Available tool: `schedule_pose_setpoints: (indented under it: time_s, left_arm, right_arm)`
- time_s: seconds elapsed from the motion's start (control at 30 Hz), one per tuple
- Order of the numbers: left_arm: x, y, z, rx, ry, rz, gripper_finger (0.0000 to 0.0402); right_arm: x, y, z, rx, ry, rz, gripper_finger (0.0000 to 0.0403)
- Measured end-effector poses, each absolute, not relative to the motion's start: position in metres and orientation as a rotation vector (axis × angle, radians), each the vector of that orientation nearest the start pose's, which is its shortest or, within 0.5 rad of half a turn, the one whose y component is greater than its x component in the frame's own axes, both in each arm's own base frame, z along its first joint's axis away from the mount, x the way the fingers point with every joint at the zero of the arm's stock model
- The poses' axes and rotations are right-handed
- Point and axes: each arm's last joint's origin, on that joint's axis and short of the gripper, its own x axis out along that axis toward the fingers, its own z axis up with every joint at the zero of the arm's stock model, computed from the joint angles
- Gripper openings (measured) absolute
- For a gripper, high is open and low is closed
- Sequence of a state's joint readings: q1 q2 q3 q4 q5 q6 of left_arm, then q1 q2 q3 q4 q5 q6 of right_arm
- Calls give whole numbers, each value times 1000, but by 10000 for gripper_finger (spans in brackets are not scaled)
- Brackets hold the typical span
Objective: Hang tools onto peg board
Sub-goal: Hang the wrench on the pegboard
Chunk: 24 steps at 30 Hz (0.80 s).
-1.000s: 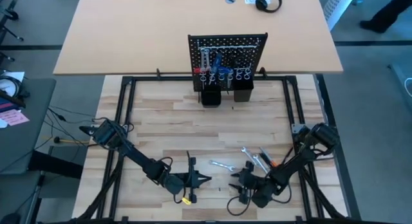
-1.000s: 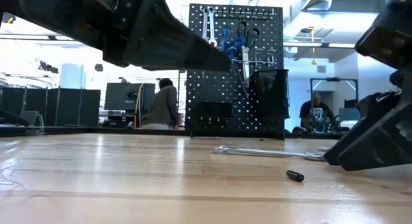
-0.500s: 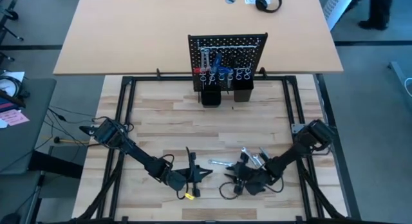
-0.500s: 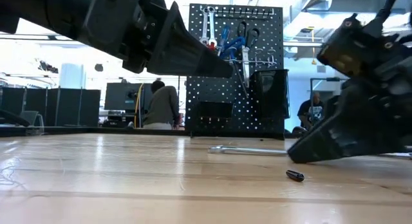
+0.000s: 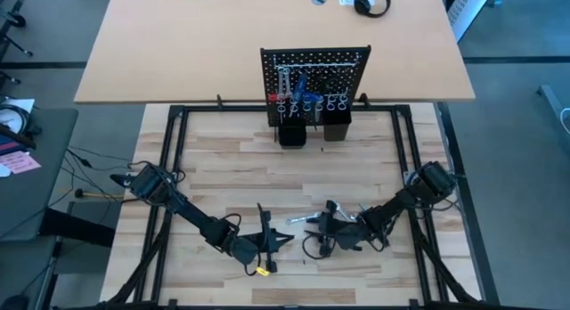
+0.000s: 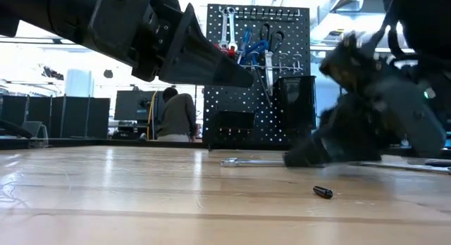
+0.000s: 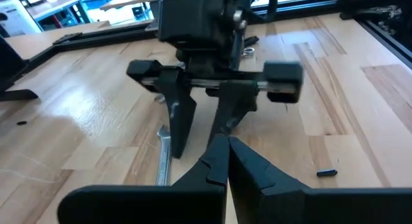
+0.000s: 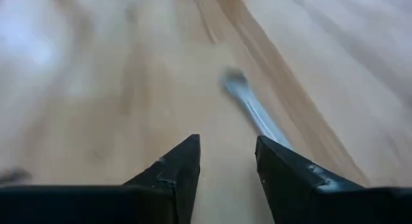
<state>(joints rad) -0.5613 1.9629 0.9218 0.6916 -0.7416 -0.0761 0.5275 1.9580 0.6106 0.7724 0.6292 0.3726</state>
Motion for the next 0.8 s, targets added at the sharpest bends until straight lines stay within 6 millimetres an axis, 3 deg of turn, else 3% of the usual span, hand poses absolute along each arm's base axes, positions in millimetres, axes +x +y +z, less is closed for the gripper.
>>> schedule_pose_setpoints:
  time_s: [0.17, 0.53, 0.8]
  left_arm:
    - [332, -186, 136, 139, 273, 189, 1]
    - [332, -186, 135, 122, 279, 191, 1]
    - [322, -195, 127, 42, 339, 186, 1]
  right_arm:
    - [282, 142, 83, 34, 387, -122, 166]
    - [308, 97, 84, 157, 452, 77, 252]
    - [321, 90, 93, 9, 408, 94, 261]
